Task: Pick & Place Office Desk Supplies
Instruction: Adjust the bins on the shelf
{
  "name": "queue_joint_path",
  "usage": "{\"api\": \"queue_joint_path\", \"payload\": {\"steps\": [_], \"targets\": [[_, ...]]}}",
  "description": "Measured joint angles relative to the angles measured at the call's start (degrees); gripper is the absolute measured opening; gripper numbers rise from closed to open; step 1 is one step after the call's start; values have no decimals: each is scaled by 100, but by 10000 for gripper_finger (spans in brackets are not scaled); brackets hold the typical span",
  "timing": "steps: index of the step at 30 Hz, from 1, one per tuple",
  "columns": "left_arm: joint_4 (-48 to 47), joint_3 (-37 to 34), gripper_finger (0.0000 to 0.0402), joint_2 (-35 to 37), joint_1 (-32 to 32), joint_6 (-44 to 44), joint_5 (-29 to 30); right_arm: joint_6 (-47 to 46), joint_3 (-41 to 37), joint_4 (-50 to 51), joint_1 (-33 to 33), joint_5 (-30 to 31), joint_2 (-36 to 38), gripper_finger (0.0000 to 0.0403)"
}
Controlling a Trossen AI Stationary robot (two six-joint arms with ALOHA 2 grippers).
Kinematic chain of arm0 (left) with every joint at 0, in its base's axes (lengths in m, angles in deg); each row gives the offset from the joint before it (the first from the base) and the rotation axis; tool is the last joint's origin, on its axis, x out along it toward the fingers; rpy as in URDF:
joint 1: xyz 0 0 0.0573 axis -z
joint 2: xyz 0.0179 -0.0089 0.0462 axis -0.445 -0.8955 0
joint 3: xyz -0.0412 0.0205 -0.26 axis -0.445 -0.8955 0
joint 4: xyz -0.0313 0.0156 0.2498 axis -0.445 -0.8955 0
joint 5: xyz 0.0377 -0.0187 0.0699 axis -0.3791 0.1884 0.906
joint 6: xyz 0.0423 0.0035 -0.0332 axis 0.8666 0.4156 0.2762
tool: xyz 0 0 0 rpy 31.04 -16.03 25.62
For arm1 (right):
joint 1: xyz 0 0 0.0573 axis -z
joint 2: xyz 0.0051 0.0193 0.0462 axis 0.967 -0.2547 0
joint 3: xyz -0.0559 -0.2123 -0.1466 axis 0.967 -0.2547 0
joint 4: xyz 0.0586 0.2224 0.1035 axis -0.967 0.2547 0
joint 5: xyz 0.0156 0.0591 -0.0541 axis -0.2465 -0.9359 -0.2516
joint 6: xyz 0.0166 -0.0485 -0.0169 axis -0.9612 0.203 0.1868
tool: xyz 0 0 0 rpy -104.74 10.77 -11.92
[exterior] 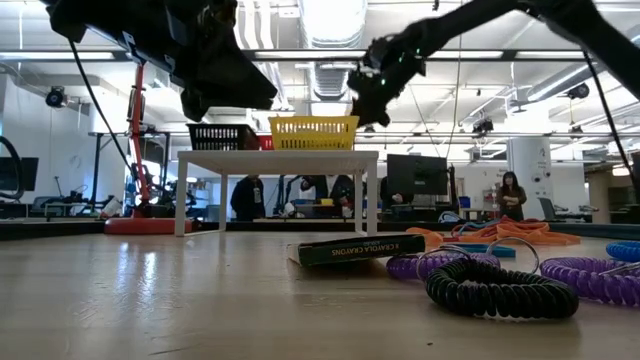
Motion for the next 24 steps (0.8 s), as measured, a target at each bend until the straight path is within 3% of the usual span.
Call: {"api": "queue_joint_path", "payload": {"steps": [11,16,24], "targets": [[-80,4,118,116,54,20,48,206,-797,-171,-1019,-11,970,17],[-562,9,118,464,178,-111,255,502,-613,-224,-1267,132,664,74],[-871,9,118,846,694,-275,783,1072,347,-16,-1275,166,-386,164]]}}
